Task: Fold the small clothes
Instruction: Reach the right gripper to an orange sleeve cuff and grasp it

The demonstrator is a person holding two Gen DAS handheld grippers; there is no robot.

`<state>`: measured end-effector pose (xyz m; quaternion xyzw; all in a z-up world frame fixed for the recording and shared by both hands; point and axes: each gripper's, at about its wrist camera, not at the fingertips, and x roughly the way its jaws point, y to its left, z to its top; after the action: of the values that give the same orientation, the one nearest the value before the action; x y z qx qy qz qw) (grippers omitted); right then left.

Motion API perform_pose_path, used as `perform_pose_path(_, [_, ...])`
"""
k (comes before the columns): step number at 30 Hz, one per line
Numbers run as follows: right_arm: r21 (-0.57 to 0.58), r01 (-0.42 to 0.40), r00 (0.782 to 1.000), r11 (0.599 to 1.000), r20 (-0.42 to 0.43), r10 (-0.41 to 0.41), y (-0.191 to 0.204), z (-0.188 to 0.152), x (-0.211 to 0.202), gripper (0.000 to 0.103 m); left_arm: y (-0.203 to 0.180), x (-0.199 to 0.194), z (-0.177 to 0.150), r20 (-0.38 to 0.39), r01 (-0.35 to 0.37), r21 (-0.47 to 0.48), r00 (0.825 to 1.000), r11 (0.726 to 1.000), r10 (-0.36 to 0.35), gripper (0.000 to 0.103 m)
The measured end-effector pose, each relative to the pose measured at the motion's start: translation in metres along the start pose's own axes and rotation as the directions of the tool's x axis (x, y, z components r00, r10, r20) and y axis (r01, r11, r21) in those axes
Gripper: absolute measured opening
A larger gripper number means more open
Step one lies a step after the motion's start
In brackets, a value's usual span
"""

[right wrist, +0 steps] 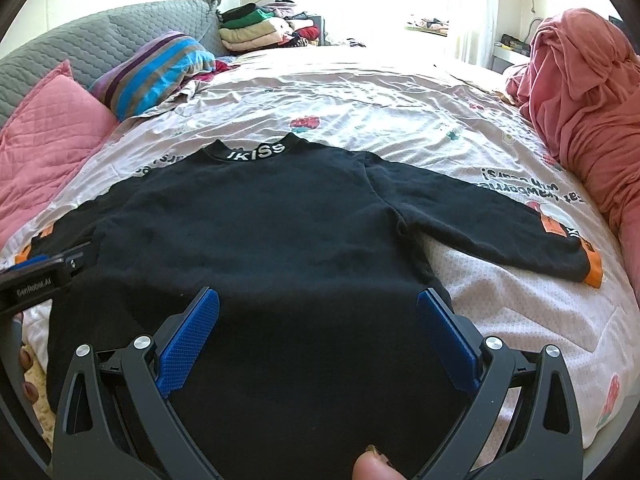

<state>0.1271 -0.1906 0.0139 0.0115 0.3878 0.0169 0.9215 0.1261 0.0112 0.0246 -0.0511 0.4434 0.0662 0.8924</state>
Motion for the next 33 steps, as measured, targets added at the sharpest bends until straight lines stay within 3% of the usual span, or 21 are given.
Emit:
perform_pose_path(11, [0.050, 0.043, 0.999, 0.998, -0.023, -0.041, -0.022, 0.010, 0.026, 0.099, -0.026, 0.027, 0.020, -0.032, 0.017, 0.039, 0.999, 0.999, -0.015, 0.094])
perform_pose_path(20, [0.148, 0.122, 0.992, 0.981, -0.049, -0.116, -0.068, 0.014, 0.044, 0.099, -0.051, 0.049, 0.029, -0.065, 0.040, 0.076, 0.997, 0.996, -0.035, 0.094])
perform_pose_path(27, [0.276, 0.201, 0.979, 0.940, -0.069, -0.190, -0.125, 0.015, 0.051, 0.099, -0.069, 0.063, 0.036, -0.084, 0.061, 0.103, 0.995, 0.993, -0.052, 0.095])
perform_pose_path(33, [0.412, 0.257, 0.966, 0.874, -0.100, -0.237, -0.184, 0.009, 0.056, 0.099, -0.080, 0.074, 0.044, -0.107, 0.081, 0.119, 0.992, 0.990, -0.068, 0.094])
